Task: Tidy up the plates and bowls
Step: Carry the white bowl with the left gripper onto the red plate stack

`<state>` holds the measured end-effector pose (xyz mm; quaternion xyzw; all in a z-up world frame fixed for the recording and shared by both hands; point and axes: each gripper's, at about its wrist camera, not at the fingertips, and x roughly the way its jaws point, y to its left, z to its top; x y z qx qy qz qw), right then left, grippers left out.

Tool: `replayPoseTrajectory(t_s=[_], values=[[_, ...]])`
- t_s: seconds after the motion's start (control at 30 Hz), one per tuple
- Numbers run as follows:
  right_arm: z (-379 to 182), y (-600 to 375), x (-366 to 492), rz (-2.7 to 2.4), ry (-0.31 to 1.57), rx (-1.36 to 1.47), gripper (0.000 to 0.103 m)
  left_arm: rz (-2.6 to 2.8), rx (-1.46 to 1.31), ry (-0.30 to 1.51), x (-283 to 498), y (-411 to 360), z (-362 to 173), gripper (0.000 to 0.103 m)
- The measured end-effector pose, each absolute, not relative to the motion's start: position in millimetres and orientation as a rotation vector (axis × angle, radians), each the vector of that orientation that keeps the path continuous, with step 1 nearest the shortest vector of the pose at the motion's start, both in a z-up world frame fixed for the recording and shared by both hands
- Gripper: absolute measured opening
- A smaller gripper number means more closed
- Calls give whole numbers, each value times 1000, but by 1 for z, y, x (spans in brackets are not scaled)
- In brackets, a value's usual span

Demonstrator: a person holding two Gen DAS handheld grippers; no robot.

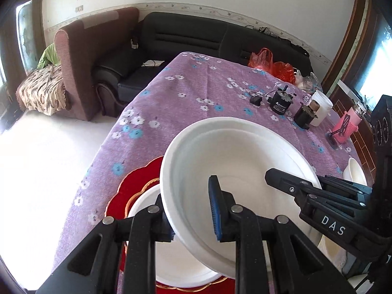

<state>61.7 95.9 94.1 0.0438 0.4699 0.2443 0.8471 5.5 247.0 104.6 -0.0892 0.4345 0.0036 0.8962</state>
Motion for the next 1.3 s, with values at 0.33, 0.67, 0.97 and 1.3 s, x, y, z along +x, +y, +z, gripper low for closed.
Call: replayPoseTrajectory(t_s=[0.33,0.67,0.97,1.3], values=[[65,148,37,565,1025,4,19,97,-160,867,-24,278,86,21],[53,155,34,564,1020,-7,19,133,-138,889,-27,280,64,22],[55,160,28,555,979,-11,22,160,-203,896,-38,297,68,53],[63,158,23,553,906,7,66,163,-361,809,-76,331,90,66]])
